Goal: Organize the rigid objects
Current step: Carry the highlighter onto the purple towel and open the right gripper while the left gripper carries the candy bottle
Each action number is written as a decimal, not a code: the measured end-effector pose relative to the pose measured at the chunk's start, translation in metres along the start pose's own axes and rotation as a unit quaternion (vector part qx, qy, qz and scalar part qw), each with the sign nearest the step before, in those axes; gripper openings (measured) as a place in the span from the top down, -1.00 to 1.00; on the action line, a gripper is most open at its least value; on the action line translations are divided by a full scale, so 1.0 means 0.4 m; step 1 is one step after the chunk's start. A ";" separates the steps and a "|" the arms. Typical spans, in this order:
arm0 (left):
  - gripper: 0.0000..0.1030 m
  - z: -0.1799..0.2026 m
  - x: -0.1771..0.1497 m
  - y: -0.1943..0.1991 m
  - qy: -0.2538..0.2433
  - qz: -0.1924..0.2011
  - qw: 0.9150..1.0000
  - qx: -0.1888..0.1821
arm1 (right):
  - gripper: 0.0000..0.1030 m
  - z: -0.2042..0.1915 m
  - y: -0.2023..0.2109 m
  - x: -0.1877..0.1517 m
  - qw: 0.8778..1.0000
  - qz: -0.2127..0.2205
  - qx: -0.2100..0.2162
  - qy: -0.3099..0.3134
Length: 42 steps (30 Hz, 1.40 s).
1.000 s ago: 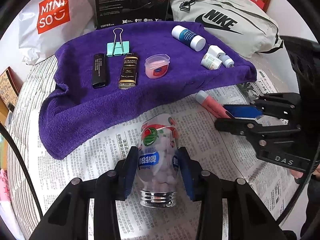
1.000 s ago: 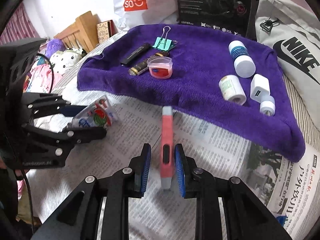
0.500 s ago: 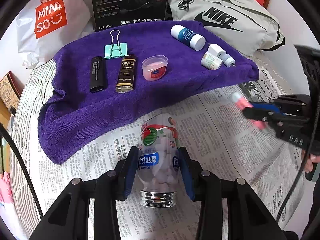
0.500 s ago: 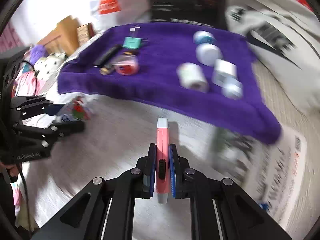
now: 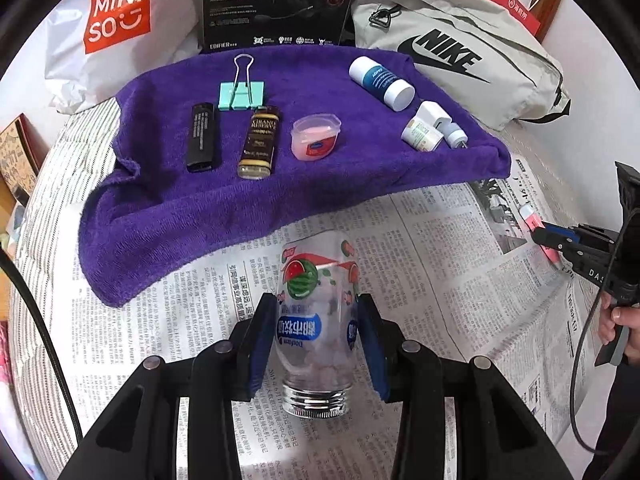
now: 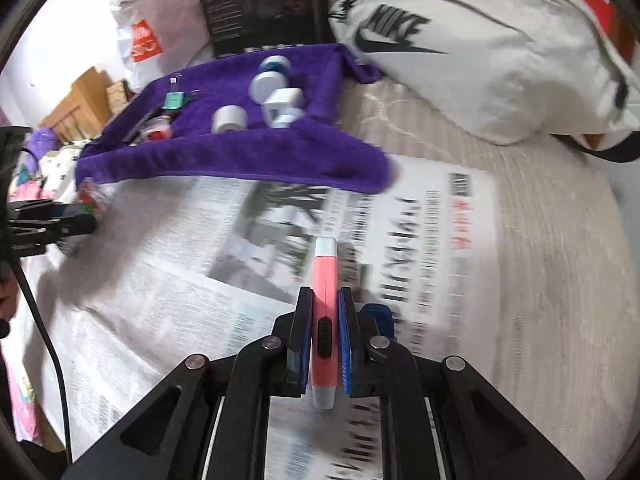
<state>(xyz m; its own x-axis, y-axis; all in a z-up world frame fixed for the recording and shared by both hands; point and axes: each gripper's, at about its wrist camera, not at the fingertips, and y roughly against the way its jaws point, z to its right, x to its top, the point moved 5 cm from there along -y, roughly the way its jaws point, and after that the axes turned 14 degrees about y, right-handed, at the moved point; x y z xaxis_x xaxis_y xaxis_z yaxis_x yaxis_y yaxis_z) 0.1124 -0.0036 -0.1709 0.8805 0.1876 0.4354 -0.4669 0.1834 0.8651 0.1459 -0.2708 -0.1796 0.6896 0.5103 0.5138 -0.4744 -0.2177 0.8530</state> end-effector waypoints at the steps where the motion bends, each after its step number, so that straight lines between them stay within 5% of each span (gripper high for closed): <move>1: 0.25 0.002 0.003 0.004 0.000 0.001 1.000 -0.001 | 0.76 0.007 0.005 0.000 1.000 -0.001 0.000 -0.003; 10: 0.25 0.009 0.034 0.013 -0.008 0.010 1.000 -0.003 | 0.76 0.001 0.054 0.098 0.999 0.040 0.032 -0.003; 25: 0.26 -0.002 0.047 0.024 0.012 0.005 0.999 -0.040 | 0.76 -0.067 0.021 0.149 0.997 0.037 0.074 0.003; 42: 0.26 0.010 0.135 0.091 -0.003 0.038 0.999 -0.039 | 0.76 -0.123 0.036 0.268 0.992 0.065 0.107 0.018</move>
<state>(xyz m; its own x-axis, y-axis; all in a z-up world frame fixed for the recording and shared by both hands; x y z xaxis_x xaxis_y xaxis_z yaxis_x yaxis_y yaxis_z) 0.1435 0.0093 -0.1148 0.8431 0.1982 0.4999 -0.5364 0.2435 0.8081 0.1861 -0.1783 -0.1169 0.6084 0.4957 0.6198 -0.4284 -0.4523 0.7823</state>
